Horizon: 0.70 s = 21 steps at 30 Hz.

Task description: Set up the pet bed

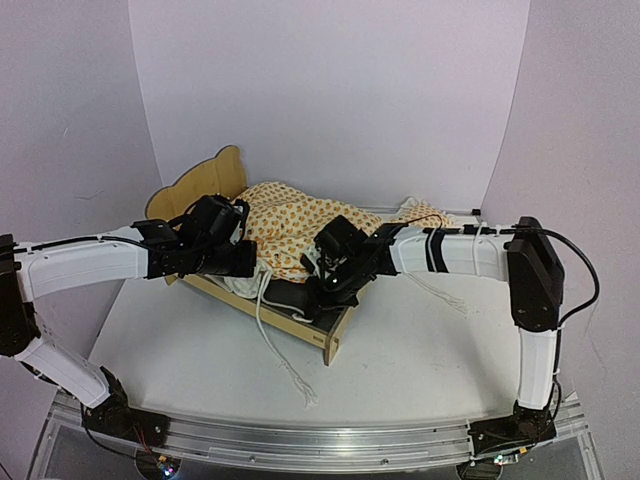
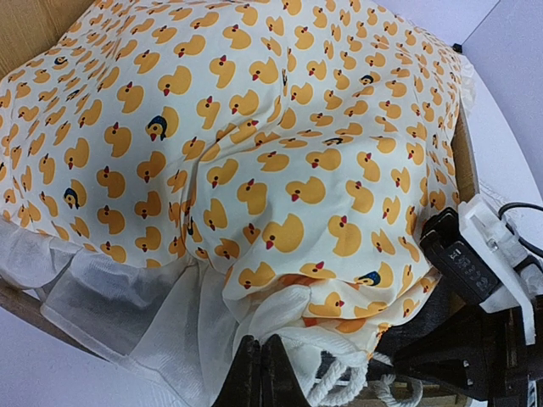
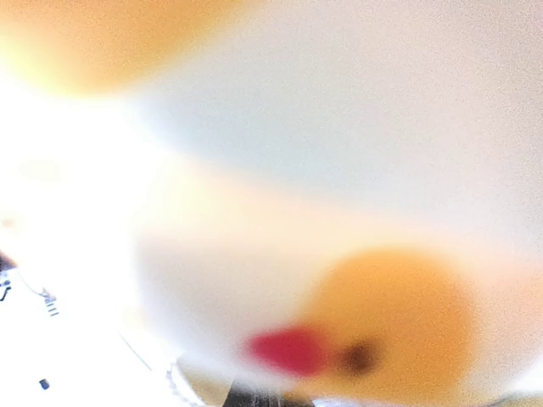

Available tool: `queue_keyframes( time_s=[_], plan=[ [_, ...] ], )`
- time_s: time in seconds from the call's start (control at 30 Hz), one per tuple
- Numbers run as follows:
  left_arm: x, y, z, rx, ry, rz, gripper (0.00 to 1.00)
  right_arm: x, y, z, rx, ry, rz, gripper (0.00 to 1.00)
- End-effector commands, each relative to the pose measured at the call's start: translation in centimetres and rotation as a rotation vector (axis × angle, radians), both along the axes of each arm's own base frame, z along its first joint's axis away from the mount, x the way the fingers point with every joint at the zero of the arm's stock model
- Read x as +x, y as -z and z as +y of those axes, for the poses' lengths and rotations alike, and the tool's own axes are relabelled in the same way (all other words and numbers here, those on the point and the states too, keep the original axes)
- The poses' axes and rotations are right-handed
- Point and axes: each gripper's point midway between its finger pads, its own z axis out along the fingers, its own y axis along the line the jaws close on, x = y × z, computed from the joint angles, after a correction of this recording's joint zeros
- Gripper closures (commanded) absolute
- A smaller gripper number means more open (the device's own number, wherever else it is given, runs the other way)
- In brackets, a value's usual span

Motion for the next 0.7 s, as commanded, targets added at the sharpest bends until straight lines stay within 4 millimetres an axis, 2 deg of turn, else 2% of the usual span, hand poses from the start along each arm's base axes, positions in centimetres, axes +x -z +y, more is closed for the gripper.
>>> queue_keyframes(
  time_s=[0.0, 0.17, 0.27, 0.33, 0.5, 0.67],
  plan=[
    [1.0, -2.3, -0.4, -0.049, -0.018, -0.060, 1.00, -0.9, -2.7, 1.7, 0.115, -0.021, 0.014, 1.00],
    [1.0, -2.3, -0.5, -0.055, -0.017, -0.057, 1.00, -0.7, -1.8, 2.3, 0.073, -0.041, -0.058, 1.00],
    [1.0, -2.4, -0.5, -0.058, -0.016, -0.058, 1.00, 0.6, -1.7, 2.3, 0.024, -0.045, -0.141, 1.00],
    [0.9, -2.4, -0.4, -0.057, -0.017, -0.058, 1.00, 1.4, -2.9, 1.6, -0.013, -0.048, -0.214, 1.00],
    [0.8, -2.6, 0.1, -0.055, -0.029, -0.068, 1.00, 3.2, -7.6, -0.7, -0.117, -0.112, -0.422, 1.00],
    [0.9, -2.5, 0.1, -0.053, -0.036, -0.070, 1.00, 3.1, -10.0, -0.8, -0.115, -0.186, -0.485, 1.00]
  ],
)
